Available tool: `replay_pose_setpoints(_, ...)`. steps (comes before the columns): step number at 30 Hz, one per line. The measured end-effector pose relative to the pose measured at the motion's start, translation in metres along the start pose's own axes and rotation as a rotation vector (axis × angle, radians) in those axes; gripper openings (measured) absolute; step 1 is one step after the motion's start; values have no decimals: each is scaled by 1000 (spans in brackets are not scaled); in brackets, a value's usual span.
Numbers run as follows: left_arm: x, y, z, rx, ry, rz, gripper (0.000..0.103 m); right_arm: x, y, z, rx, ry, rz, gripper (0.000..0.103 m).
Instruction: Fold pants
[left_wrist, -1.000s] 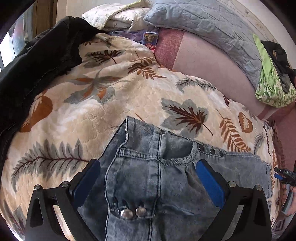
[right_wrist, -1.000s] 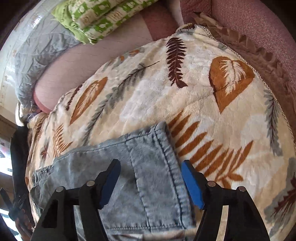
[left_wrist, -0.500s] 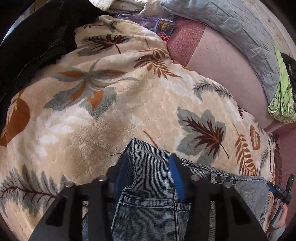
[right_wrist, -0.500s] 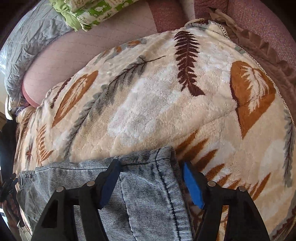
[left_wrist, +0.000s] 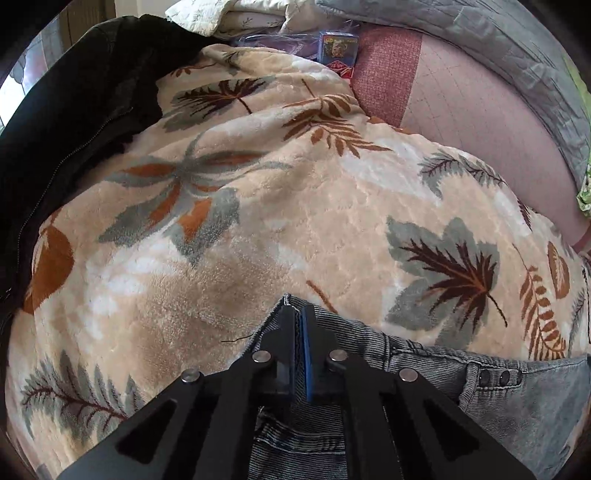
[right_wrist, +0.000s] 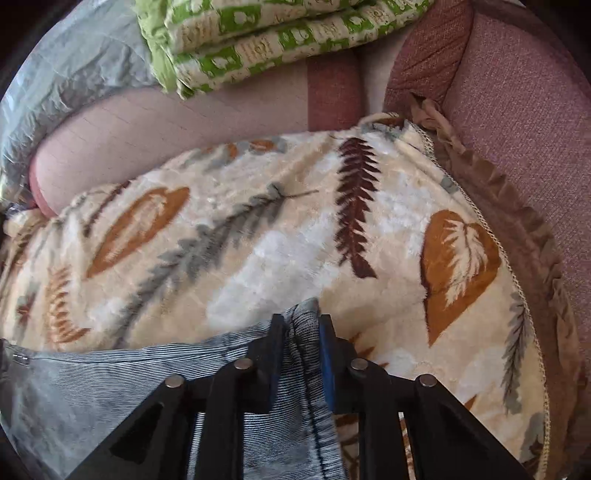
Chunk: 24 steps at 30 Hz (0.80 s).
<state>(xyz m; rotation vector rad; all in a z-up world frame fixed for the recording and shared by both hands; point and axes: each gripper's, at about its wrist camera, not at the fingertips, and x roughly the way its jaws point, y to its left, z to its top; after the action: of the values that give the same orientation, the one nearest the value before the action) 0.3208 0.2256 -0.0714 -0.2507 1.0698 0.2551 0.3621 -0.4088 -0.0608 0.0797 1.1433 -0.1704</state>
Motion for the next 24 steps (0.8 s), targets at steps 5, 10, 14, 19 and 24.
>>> replay_pose_setpoints(5,-38,1,-11,56,-67,-17,33,-28,-56,-27,233,-38,186,70)
replay_pose_setpoints(10,-93,6,-53,117,-160,-106,55,-40,-83,-70,272,76,286,70)
replay_pose_setpoints(14,-91,-9,-82,186,-129,-101,56,-24,-69,-88,236,140,293,61)
replay_pose_setpoints(19,-72,-28,-98,264,-112,26,56,-39,-38,-87,75,131,178,12)
replay_pose_setpoints(24,-62,-30,-94,266,-87,88,66,-82,-29,-95,-74,39,-1,4)
